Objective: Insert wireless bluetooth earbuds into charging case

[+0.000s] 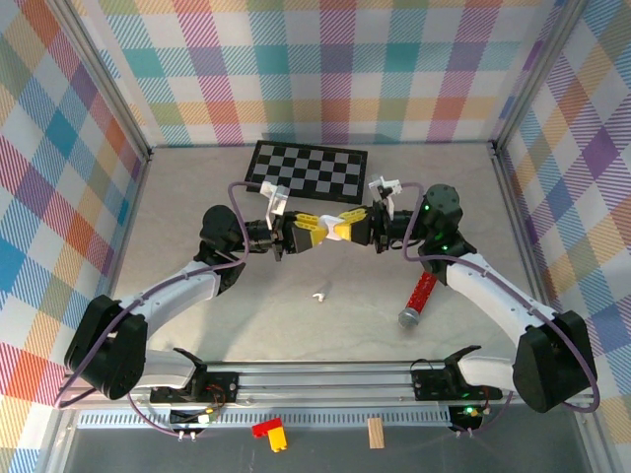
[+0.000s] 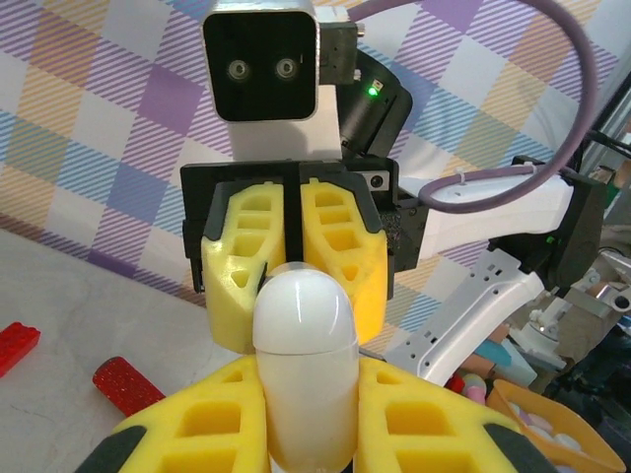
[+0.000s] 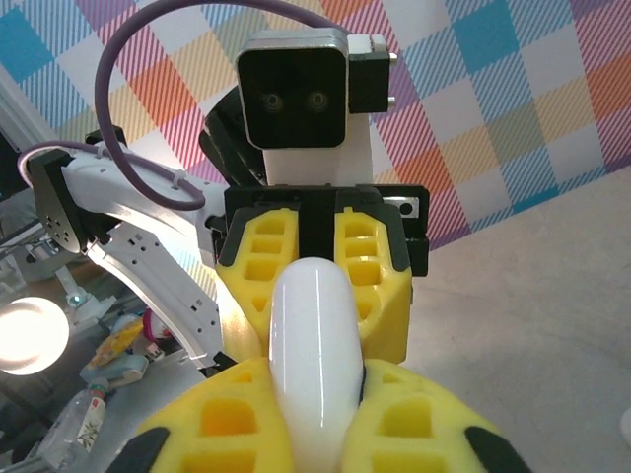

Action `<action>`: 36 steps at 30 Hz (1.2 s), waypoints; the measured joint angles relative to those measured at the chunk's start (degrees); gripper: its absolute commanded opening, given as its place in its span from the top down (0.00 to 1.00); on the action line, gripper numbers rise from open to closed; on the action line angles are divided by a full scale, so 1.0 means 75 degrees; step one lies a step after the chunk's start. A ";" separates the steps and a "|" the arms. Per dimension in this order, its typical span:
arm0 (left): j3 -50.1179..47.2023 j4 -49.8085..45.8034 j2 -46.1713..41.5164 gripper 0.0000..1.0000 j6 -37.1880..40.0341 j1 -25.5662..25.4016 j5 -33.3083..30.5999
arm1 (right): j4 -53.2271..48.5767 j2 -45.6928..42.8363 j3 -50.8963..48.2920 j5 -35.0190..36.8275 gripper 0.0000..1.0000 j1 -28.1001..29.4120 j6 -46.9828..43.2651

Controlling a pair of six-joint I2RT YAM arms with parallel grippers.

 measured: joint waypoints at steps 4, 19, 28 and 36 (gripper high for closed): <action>-0.0321 0.0076 -0.0119 0.38 0.0536 -0.0006 -0.0189 | -0.0600 -0.0009 0.0137 0.0085 0.96 0.0015 -0.0481; -0.0329 -0.2390 -0.0714 0.49 0.3786 -0.0058 -0.0283 | -0.5995 0.0172 0.2655 0.0408 0.96 0.0277 -0.4756; -0.0026 -0.4001 -0.0970 0.52 0.4925 -0.0236 -0.0364 | -0.7230 0.0886 0.3008 0.0469 0.96 0.0493 -0.5759; -0.0026 -0.4010 -0.0924 0.64 0.4625 -0.0236 -0.0425 | -0.7522 0.1023 0.3054 0.0458 0.95 0.0551 -0.6082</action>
